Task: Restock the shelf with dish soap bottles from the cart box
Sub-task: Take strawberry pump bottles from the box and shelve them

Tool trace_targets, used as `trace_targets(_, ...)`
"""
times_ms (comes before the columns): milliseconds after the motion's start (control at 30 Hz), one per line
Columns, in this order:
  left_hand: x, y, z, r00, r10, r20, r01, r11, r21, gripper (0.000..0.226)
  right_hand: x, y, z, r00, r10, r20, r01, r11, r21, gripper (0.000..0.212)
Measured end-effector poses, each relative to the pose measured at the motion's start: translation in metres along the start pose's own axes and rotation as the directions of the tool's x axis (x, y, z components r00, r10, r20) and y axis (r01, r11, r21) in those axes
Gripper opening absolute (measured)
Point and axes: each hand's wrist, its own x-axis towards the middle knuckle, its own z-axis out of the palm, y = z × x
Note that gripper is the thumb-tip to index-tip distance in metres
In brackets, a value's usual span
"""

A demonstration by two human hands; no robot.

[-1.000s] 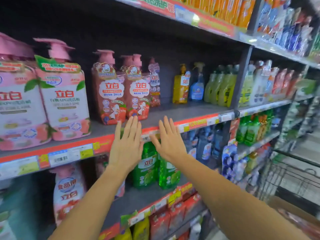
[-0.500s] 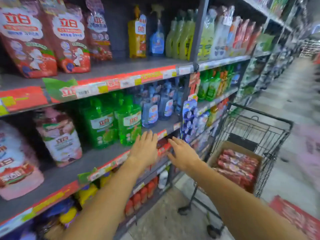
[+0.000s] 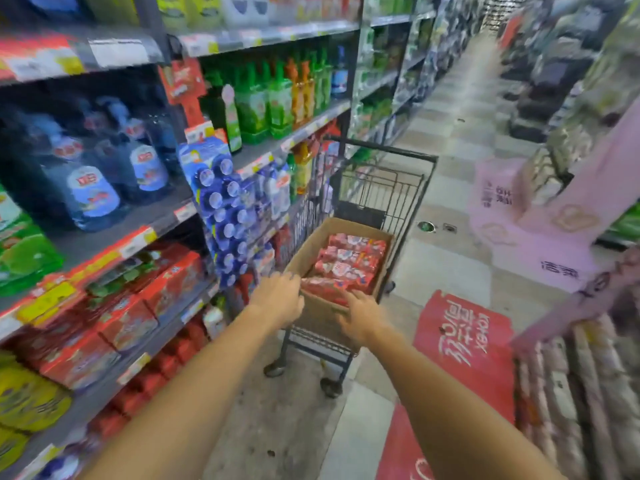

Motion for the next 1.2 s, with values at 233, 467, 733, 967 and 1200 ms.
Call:
trace_targets(233,0.054,0.106,0.042,0.990,0.024,0.141,-0.030,0.999,0.039,0.039,-0.003,0.103,0.005,0.987,0.046,0.151,-0.052,0.998,0.036,0.047)
trace_targets(467,0.113,0.148,0.067,0.973,-0.033,0.229,0.019,0.998,0.063,0.039,0.038,0.155,0.017,0.970,0.047,0.238,-0.067,0.995,0.077,0.032)
trace_targets(733,0.208,0.155,0.119,0.932,-0.174,0.318,0.162,0.985,0.064,0.042,0.122,0.220,-0.001,0.957,0.028,0.287,-0.055,0.995,0.088,0.048)
trace_targets(967,0.268,0.170,0.158,0.847,-0.342,0.407,0.327,0.939,0.108,0.045,0.174,0.264,-0.011,0.890,-0.048,0.453,0.015,0.997,0.076,0.052)
trace_targets(1200,0.313,0.161,0.155,0.807,-0.431,0.404,0.460,0.888,0.029,0.046,0.244,0.250,-0.007,0.840,-0.120,0.530,0.117,0.992,0.040,0.048)
